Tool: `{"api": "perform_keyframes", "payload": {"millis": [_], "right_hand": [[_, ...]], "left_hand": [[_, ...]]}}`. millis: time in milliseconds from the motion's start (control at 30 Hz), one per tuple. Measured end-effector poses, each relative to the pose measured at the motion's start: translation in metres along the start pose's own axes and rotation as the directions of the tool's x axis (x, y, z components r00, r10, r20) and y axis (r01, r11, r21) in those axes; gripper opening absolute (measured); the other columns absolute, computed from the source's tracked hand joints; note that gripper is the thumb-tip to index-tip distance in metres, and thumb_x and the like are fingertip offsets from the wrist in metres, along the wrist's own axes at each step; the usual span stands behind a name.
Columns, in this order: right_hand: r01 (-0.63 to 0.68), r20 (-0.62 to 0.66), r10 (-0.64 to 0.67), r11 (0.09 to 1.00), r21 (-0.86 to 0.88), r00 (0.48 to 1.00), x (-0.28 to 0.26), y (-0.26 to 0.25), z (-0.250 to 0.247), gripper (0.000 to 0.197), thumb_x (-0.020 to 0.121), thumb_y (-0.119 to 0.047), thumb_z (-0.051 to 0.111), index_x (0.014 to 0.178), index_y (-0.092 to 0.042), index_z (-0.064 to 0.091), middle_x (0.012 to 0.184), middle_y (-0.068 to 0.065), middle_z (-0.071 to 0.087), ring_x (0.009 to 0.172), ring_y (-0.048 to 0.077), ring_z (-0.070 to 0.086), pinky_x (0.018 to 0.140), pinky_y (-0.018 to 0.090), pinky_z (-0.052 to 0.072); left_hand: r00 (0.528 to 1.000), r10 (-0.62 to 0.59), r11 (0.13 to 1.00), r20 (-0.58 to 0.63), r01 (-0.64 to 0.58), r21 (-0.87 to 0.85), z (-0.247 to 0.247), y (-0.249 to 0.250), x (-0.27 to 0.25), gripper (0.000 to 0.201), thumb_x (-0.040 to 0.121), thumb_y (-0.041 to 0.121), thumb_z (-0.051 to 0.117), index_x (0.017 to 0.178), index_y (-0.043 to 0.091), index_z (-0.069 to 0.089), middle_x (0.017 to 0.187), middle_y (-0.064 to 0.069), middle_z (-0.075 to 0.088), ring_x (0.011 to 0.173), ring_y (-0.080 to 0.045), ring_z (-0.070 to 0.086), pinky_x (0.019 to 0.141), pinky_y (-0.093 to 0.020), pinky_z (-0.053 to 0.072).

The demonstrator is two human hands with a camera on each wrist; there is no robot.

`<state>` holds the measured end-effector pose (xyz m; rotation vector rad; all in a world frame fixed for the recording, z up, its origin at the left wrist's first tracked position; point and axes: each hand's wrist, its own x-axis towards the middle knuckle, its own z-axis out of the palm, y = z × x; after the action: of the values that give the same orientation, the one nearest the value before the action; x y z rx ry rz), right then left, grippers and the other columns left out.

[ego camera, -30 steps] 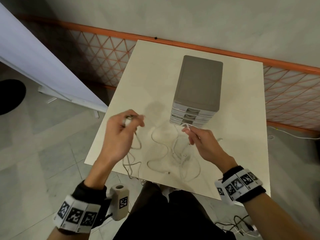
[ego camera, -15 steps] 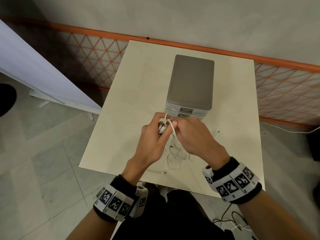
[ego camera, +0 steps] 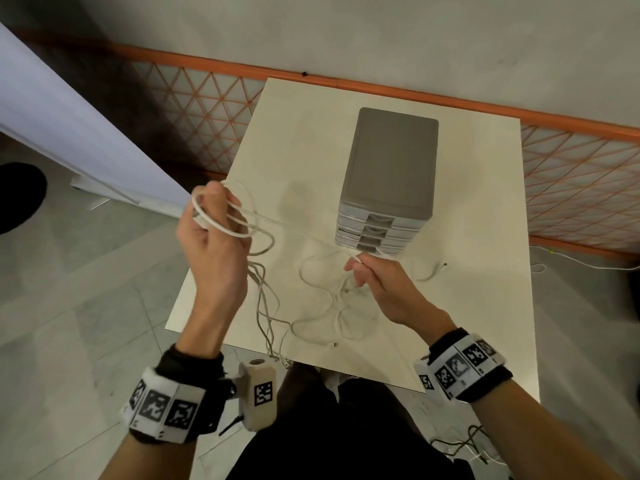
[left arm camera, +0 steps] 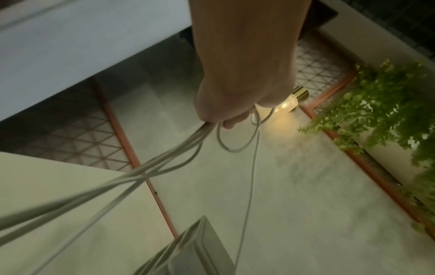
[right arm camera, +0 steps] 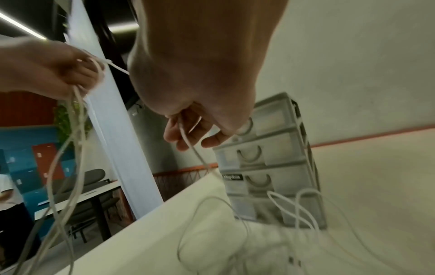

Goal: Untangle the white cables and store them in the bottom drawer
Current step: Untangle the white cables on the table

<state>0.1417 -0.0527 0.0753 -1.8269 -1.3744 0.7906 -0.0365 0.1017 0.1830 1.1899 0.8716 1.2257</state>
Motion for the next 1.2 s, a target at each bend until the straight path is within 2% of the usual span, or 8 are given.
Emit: {"api": "perform_keyframes", "payload": {"millis": [267,433,533,667,867,967,1067,1200], "right_hand": [[-0.042,0.037,0.055,0.954,-0.297,0.998,0.01,0.034,0.005,0.024,0.104,-0.027,0.041,0.083,-0.03,0.052,0.082,-0.015,0.053,0.083,0.016,0.045,0.082,0.038,0.039],[-0.226,0.08,0.272,0.904,-0.363,0.959,-0.005,0.053,-0.013,0.028,0.104,-0.026,0.037,0.082,-0.028,0.054,0.079,-0.012,0.064,0.085,0.013,0.054,0.092,0.043,0.039],[-0.23,0.052,0.264,0.908,-0.35,0.963,-0.001,0.039,-0.013,0.025,0.103,-0.027,0.035,0.079,-0.028,0.043,0.075,-0.014,0.052,0.077,0.015,0.048,0.075,0.04,0.044],[-0.136,0.048,0.147,0.973,-0.186,0.988,0.009,-0.007,-0.016,0.015,0.103,-0.026,0.035,0.092,-0.025,0.044,0.089,-0.013,0.05,0.086,0.002,0.046,0.073,0.022,0.035],[-0.034,0.028,0.035,0.999,-0.028,0.999,0.011,-0.055,-0.03,0.017,0.105,-0.019,0.037,0.1,-0.017,0.053,0.09,-0.012,0.057,0.086,0.003,0.051,0.072,0.012,0.035],[-0.024,-0.014,0.024,1.0,0.013,1.0,0.013,-0.061,-0.03,0.015,0.103,-0.019,0.044,0.099,-0.014,0.057,0.081,-0.011,0.057,0.072,0.004,0.051,0.064,0.014,0.036],[-0.023,-0.085,0.034,0.992,0.121,0.996,0.012,-0.063,-0.026,0.008,0.099,-0.012,0.053,0.1,-0.012,0.06,0.084,-0.008,0.062,0.074,0.004,0.056,0.068,0.012,0.04],[0.004,-0.147,0.046,0.946,0.323,0.988,0.012,-0.07,-0.013,0.006,0.095,-0.005,0.061,0.096,-0.007,0.066,0.088,-0.001,0.07,0.083,0.013,0.068,0.074,0.024,0.054]], "left_hand": [[0.989,-0.137,0.985,-0.049,0.131,-0.113,-0.013,0.01,-0.006,0.045,0.104,0.012,0.036,0.061,0.021,0.043,0.048,0.012,0.032,0.041,-0.005,0.021,0.04,-0.017,0.017],[0.983,-0.125,0.982,-0.137,0.103,-0.156,-0.03,0.032,0.011,0.035,0.099,0.015,0.039,0.064,0.023,0.041,0.056,0.007,0.032,0.05,-0.014,0.016,0.043,-0.024,0.016],[0.996,-0.047,0.998,0.074,0.043,0.054,-0.025,0.019,0.006,0.041,0.106,0.018,0.039,0.066,0.023,0.048,0.051,0.012,0.038,0.043,-0.006,0.026,0.041,-0.019,0.021],[0.909,-0.033,0.914,0.417,-0.141,0.38,-0.006,-0.021,-0.015,0.021,0.095,0.009,0.045,0.082,0.014,0.06,0.062,0.016,0.057,0.052,0.0,0.042,0.051,-0.018,0.033],[0.787,-0.198,0.843,0.584,-0.167,0.511,0.012,-0.047,-0.038,0.028,0.103,0.021,0.05,0.12,0.016,0.07,0.076,0.027,0.068,0.071,0.003,0.063,0.067,-0.013,0.044],[0.745,-0.2,0.842,0.636,-0.202,0.501,0.014,-0.047,-0.039,0.025,0.104,0.027,0.049,0.114,0.02,0.071,0.074,0.018,0.067,0.067,-0.005,0.061,0.063,-0.017,0.043],[0.774,-0.205,0.815,0.599,-0.204,0.542,0.011,-0.048,-0.037,0.027,0.103,0.031,0.05,0.08,0.021,0.06,0.059,0.007,0.054,0.054,-0.012,0.047,0.054,-0.027,0.039],[0.863,-0.182,0.8,0.471,-0.149,0.581,-0.016,-0.027,-0.034,0.034,0.103,0.023,0.053,0.077,0.002,0.06,0.056,-0.01,0.052,0.048,-0.01,0.043,0.048,-0.017,0.033]]}}
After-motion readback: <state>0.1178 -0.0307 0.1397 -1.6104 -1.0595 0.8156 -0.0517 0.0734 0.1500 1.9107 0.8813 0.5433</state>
